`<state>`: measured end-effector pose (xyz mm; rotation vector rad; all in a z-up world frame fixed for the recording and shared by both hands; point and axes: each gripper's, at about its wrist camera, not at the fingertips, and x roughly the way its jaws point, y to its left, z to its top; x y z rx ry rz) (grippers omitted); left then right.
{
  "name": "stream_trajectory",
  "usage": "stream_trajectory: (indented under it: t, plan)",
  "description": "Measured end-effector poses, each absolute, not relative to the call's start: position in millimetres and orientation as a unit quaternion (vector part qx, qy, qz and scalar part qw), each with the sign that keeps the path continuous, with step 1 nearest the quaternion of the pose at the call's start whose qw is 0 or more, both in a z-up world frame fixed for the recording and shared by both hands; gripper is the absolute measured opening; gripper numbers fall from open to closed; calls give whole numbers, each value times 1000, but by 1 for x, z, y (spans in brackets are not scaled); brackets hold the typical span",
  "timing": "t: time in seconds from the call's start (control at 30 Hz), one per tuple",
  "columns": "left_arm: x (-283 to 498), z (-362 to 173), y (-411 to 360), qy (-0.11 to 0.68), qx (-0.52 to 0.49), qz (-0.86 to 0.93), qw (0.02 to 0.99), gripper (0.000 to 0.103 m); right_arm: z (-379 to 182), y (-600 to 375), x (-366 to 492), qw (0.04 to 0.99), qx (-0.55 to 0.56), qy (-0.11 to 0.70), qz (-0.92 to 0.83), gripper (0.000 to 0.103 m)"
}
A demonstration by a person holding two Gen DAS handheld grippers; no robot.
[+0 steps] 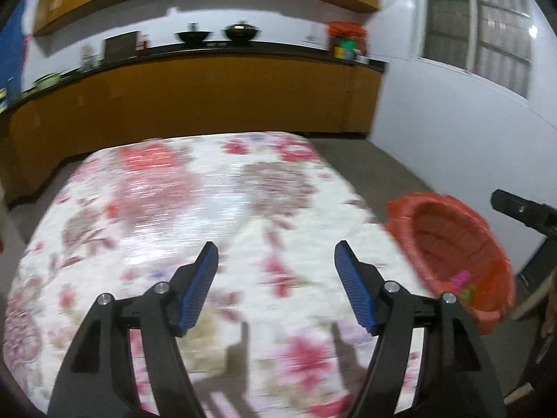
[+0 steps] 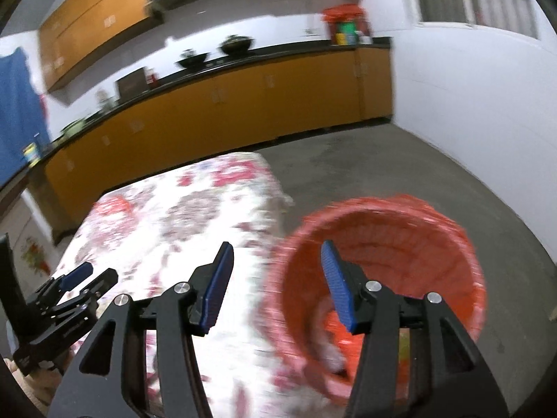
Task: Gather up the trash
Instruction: 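Grasp the bubble wrap with the right tool while the left tool grasps the red-orange bag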
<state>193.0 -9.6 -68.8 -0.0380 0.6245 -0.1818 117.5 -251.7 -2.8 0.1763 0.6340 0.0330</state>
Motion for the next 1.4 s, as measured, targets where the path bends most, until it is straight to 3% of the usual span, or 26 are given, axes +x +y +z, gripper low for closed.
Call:
stream_trajectory:
  t: [0.47, 0.97, 1.07, 1.2, 1.4]
  plan:
    - [174, -51, 146, 261, -82, 102, 956, 69, -29, -71, 209, 913, -1, 363, 189, 53]
    - [185, -66, 189, 274, -98, 141, 946, 69, -104, -16, 273, 879, -41, 443, 173, 57]
    - [192, -69, 188, 278, -101, 138, 945, 69, -107, -9, 269, 881, -73, 436, 169, 47]
    - [201, -71, 180, 282, -101, 130, 945, 69, -106, -14, 269, 881, -73, 436, 167, 23]
    - [214, -73, 169, 287, -95, 115, 946, 69, -103, -42, 259, 885, -65, 434, 159, 18]
